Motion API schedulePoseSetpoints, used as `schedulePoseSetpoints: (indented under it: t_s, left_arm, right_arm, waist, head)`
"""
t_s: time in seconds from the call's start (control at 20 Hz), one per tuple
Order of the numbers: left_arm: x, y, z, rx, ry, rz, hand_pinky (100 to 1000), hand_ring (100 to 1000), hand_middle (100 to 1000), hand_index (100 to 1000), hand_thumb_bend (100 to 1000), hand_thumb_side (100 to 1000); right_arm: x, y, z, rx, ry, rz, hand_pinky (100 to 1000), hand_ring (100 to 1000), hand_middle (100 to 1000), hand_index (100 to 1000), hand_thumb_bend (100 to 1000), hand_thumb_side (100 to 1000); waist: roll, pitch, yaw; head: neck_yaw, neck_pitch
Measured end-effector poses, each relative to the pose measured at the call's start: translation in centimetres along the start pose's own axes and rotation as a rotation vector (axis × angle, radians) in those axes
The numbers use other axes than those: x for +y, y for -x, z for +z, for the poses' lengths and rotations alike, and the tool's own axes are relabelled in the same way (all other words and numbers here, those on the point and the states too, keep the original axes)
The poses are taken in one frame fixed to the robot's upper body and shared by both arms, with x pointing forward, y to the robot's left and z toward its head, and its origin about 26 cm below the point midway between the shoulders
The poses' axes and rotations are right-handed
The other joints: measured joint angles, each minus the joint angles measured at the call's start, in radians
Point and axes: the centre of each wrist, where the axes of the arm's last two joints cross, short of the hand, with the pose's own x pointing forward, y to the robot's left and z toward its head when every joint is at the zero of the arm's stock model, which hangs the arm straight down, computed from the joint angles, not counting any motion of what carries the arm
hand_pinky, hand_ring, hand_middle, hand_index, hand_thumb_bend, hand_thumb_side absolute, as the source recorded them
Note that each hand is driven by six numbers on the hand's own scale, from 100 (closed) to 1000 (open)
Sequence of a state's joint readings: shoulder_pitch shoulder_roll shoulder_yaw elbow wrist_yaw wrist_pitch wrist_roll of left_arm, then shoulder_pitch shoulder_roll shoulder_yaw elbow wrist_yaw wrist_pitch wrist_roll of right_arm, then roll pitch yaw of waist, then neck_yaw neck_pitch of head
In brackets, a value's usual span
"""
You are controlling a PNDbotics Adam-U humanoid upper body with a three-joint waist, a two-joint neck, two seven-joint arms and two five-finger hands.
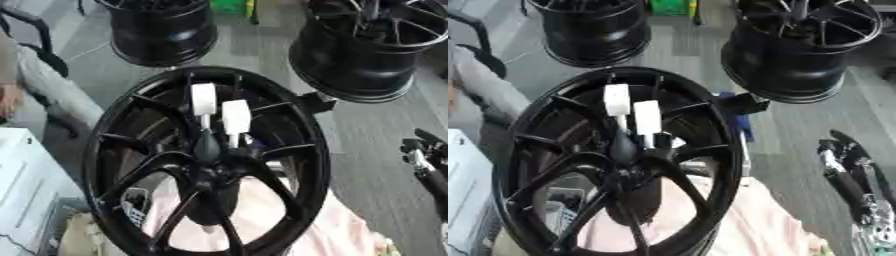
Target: Pull the pin out of the wheel hub.
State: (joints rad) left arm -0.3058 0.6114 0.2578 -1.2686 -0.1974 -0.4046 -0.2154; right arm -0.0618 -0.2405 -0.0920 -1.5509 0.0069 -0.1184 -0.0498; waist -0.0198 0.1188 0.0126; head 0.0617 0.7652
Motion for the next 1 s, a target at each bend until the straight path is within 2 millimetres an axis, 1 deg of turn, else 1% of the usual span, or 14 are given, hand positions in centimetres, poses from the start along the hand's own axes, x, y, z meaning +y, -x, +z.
schedulePoseSetpoints:
  t_s: [0.2,0.4,0.7,1.0]
  left_arm:
    - [-2.5,-1.7,0.5,-0.012,-0.062,0.143,780,704,731,827,178,646]
    - [-3.8,-3.1,1.3,-0.003,-0.099,0.266,773,690,716,819,169,664]
    - [-5.3,-4.3,2.0,0.057,-0.115,0.391,766,674,701,815,159,676]
    - [-6.0,-6.3,1.6,0.097,-0.121,0.457,765,671,697,813,159,683]
  right_arm:
    - [0.3,-0.2,-0.2,-0.007,0.000,-0.009,809,798,732,893,100,496]
    - [0.3,-0.2,-0.2,-0.008,0.000,-0.010,809,798,732,893,100,498]
    - [0.5,-0.4,-0.5,-0.016,-0.002,-0.015,809,798,732,893,100,502]
    - [0.6,-0.4,-0.5,-0.016,-0.002,-0.023,809,798,732,893,100,504]
  waist:
    - [-0.006,0.008,-0.001]
    - [-0.007,0.014,-0.007]
    - [-0.008,0.021,-0.002]
    - [-0.013,0.024,-0.002]
  head:
    - [0.001,0.000]
    - [0.002,0.000]
    - [0.007,0.000]
    - [0.012,0.000]
